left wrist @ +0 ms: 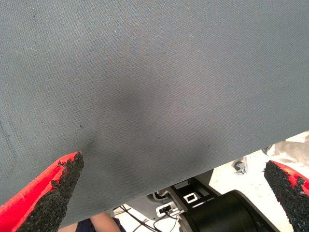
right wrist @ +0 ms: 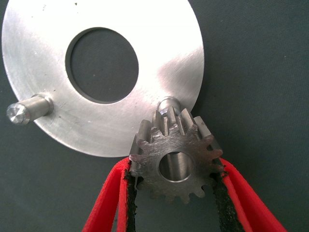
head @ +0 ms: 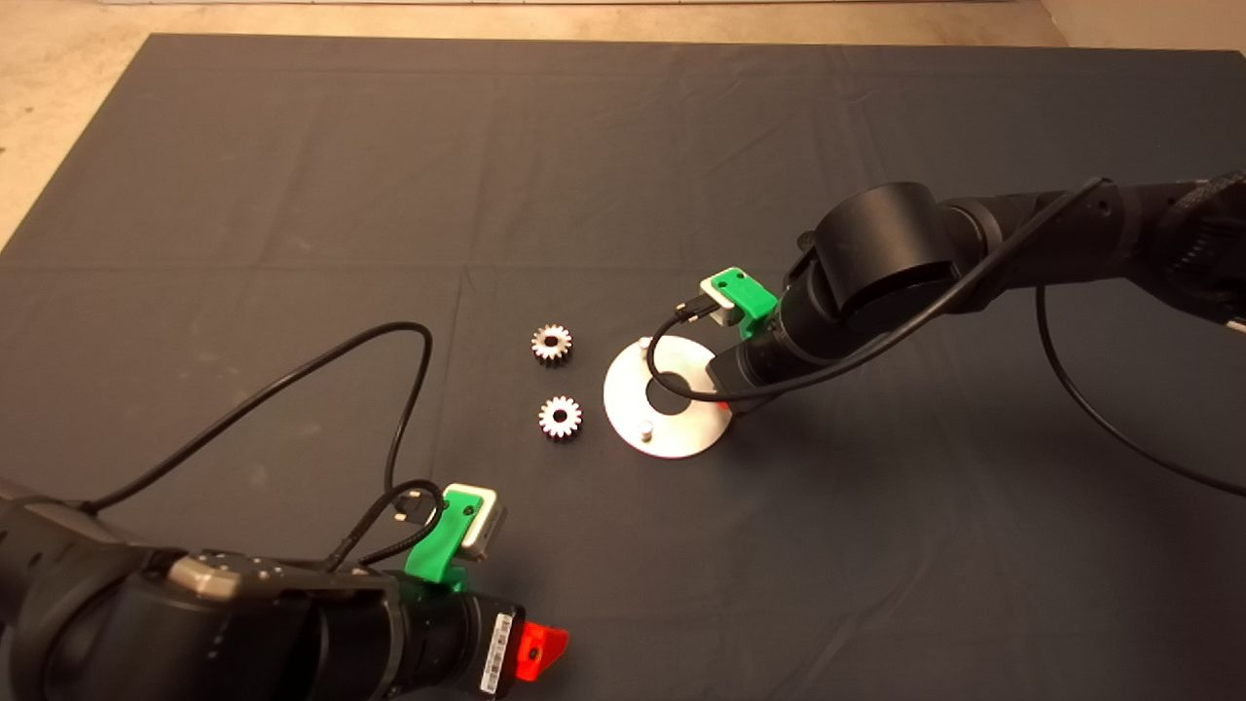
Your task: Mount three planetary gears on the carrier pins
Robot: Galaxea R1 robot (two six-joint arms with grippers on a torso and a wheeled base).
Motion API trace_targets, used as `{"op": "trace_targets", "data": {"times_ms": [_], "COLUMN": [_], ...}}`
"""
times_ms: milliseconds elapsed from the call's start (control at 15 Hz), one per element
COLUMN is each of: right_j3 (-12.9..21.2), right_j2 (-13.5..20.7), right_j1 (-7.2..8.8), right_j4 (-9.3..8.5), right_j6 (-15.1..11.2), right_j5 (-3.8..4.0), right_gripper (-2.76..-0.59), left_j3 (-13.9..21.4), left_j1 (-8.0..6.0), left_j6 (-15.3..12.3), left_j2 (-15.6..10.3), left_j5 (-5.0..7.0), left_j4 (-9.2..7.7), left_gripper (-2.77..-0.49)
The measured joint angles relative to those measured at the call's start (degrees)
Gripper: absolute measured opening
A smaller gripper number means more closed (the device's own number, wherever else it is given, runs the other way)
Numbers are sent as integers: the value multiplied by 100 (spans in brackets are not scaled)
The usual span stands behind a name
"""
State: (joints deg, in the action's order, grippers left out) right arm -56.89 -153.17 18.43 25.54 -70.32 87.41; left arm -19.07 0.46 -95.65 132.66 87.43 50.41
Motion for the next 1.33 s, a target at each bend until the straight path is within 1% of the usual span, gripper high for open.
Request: {"op": "trace_targets", "data": {"times_ms": [200,333,400,533,667,1133,1333], "right_j3": [-121,-132,-138,-174,-215,-270,-276], "right_j2": [2,0,0,0,-16,-208,-204], "right_j1": [-2,0,-2,0,0,0,0], "right_j4": [1,1,1,1,1,0,0], "right_j6": [6,15,17,20,20,20,20], "right_j5": [-6,-61,-69,-127,-146,-171,-138], "right_gripper": [-247,-247,-247,-247,-247,-247,-247], "left_j3": [0,0,0,0,0,0,0], "left_j1": [0,0,0,0,0,0,0], "left_j6": [0,0,0,0,0,-5,-5], "left_j2": [0,0,0,0,0,2,0], "left_j5": [-2,0,0,-2,0,0,-2], "left_j4": [0,0,0,0,0,0,0], "left_gripper": [-51,-51,-51,-51,-51,-51,-51]}}
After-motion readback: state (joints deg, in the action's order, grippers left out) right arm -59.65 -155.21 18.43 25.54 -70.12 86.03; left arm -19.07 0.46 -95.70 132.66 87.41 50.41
